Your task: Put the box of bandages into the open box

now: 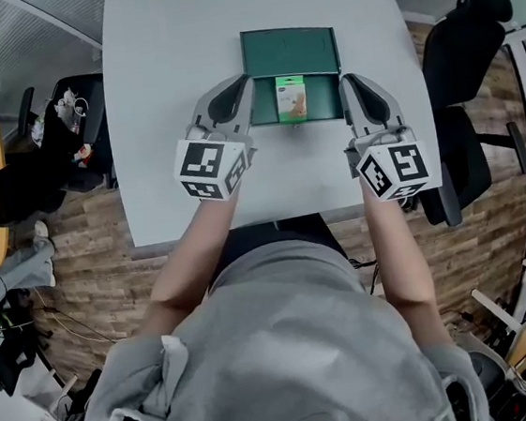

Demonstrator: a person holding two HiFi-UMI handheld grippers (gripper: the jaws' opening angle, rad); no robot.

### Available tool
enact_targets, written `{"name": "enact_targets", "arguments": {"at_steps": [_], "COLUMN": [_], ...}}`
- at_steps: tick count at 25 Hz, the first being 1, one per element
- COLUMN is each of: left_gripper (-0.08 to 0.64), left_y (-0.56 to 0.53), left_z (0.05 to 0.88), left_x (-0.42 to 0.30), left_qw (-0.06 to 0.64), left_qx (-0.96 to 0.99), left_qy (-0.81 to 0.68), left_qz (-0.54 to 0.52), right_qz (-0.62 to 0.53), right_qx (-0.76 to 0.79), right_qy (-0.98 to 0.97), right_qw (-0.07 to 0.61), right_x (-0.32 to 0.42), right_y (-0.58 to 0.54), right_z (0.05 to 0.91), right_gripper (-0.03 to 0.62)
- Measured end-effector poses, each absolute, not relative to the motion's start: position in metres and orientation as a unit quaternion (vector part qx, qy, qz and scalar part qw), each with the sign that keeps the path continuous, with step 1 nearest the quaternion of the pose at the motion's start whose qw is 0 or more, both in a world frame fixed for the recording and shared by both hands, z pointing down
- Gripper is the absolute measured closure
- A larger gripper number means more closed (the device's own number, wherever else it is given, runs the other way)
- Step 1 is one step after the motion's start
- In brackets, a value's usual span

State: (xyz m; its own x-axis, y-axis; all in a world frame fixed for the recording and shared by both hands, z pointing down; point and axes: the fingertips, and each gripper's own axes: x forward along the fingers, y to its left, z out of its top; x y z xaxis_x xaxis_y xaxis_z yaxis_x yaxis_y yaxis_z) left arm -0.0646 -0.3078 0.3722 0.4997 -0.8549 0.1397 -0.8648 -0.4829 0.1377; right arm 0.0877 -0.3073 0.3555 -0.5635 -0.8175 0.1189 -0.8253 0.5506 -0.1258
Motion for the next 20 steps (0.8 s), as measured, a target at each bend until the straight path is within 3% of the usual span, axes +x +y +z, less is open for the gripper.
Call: {"name": "enact_targets", "arguments": {"at_steps": [20], "left_gripper": [0.540], "left_y": [-0.271], "left_z": [0.328], "left_x": [-0.070], "left_qw": [0.050], "left_qx": [0.846], "left_qy": [-0.531], "left_qz": [0.006], "right_qz": [0.040], "right_qx": [0.475], "right_qy": [-0.879], "right_qw": [-0.032], "right_x": [0.101], "right_y": [-0.275], "right_z": [0.300], "right_gripper": [0.538]}}
